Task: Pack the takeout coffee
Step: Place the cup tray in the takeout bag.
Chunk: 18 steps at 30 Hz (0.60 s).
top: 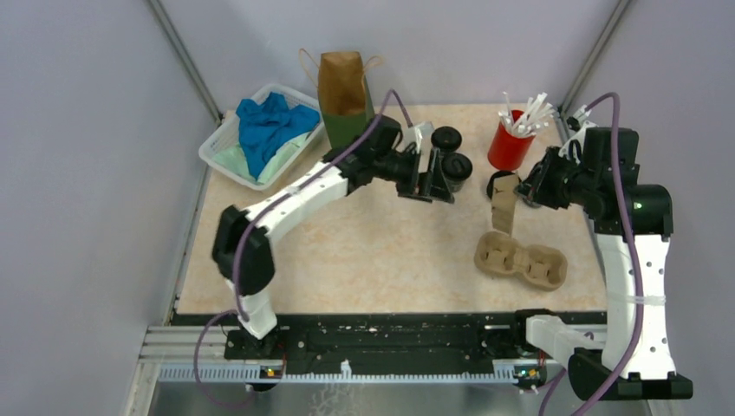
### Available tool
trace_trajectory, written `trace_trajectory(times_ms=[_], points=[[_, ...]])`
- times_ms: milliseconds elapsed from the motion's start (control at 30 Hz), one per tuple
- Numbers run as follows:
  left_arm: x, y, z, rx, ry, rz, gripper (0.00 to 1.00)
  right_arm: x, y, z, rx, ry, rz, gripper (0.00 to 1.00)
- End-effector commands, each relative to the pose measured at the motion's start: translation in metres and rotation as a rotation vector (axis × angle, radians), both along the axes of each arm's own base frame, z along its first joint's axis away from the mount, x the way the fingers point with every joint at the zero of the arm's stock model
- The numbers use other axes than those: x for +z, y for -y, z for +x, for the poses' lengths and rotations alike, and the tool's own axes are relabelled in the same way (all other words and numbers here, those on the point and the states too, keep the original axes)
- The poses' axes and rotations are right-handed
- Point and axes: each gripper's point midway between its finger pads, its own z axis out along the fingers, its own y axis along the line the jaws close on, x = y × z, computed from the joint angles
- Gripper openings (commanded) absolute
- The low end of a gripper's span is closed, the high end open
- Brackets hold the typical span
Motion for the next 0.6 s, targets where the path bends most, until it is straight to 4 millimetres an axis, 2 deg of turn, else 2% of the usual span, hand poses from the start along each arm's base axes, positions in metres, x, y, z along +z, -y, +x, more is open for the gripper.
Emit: trace_trajectory(times_ms=[0,133,267,367,433,567], points=[[0.103,-0.009,-0.022,0.038,0.397,-0.175,0.98,0.022,-0.031,0.018,0.041,0.068,0.192,0.00],[0.145,-0.015,-0.028,0.227,0.684,-0.247,0.98,0.034,-0.050,0.028,-0.032,0.044,0.412,0.00],[0.169,-0.024,-0.040,0.333,0.863,-0.338,0.97,0.035,-0.061,0.040,-0.125,0.028,0.603,0.00],[0.163,-0.019,-0.045,0.324,0.928,-0.294,0.90,0.033,-0.062,0.046,-0.187,0.002,0.672,0.00],[0.153,-0.017,-0.042,0.340,0.962,-0.248,0.83,0.039,-0.060,0.049,-0.230,0.007,0.708,0.00],[0.136,-0.014,-0.040,0.365,0.996,-0.216,0.79,0.051,-0.057,0.055,-0.281,0.023,0.744,0.00]])
